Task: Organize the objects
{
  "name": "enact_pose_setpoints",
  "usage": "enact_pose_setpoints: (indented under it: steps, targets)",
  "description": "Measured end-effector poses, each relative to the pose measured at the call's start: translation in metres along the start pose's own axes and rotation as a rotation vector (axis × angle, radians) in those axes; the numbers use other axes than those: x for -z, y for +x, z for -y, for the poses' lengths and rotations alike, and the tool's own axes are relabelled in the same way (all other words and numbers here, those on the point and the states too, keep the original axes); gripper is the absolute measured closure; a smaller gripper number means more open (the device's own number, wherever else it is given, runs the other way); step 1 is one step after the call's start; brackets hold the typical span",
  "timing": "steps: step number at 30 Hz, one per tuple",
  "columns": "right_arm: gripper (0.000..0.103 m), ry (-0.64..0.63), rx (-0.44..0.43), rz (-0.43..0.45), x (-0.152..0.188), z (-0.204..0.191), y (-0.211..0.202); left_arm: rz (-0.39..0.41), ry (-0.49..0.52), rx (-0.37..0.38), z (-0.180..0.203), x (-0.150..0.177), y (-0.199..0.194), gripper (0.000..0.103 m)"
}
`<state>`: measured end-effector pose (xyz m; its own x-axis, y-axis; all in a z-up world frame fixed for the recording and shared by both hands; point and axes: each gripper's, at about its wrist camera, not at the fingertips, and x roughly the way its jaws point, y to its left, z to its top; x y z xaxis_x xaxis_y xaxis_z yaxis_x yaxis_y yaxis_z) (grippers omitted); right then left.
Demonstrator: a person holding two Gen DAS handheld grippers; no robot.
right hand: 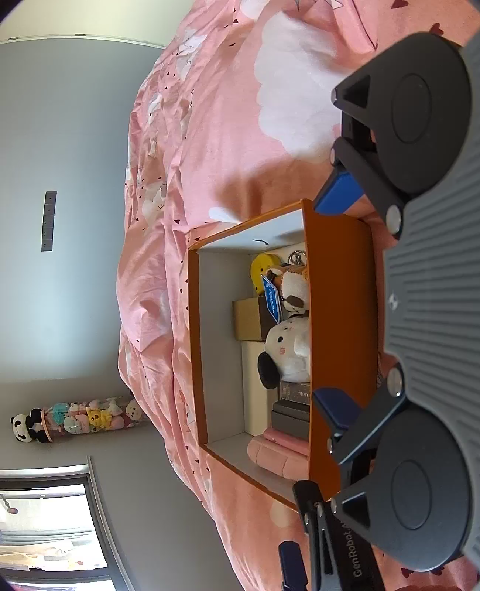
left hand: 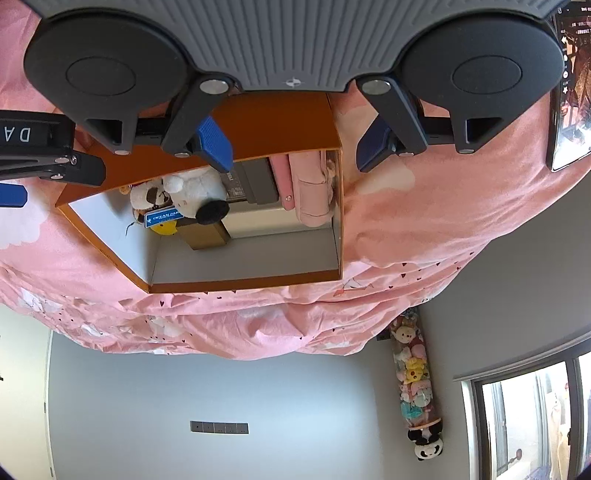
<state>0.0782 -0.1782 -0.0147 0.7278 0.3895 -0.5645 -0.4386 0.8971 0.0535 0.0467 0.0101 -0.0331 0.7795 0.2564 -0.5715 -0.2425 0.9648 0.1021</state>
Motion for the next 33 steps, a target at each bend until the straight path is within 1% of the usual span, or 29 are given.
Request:
enact_pose_setpoints:
  steps: [4, 15, 33]
  targets:
    - [0.003, 0.008, 0.004, -0.011, 0.0018, 0.0018, 0.0021, -0.018, 0.003, 0.009, 0.0006, 0.0018, 0.0015, 0.014]
    - [0.002, 0.016, -0.002, -0.017, 0.0030, 0.0035, 0.0035, -0.046, 0.005, -0.004, 0.0011, 0.0024, 0.0041, 0.014]
    - [0.002, 0.008, -0.007, -0.028, 0.0031, 0.0016, 0.0046, -0.054, 0.015, 0.000, 0.0013, 0.0019, 0.0051, 0.014]
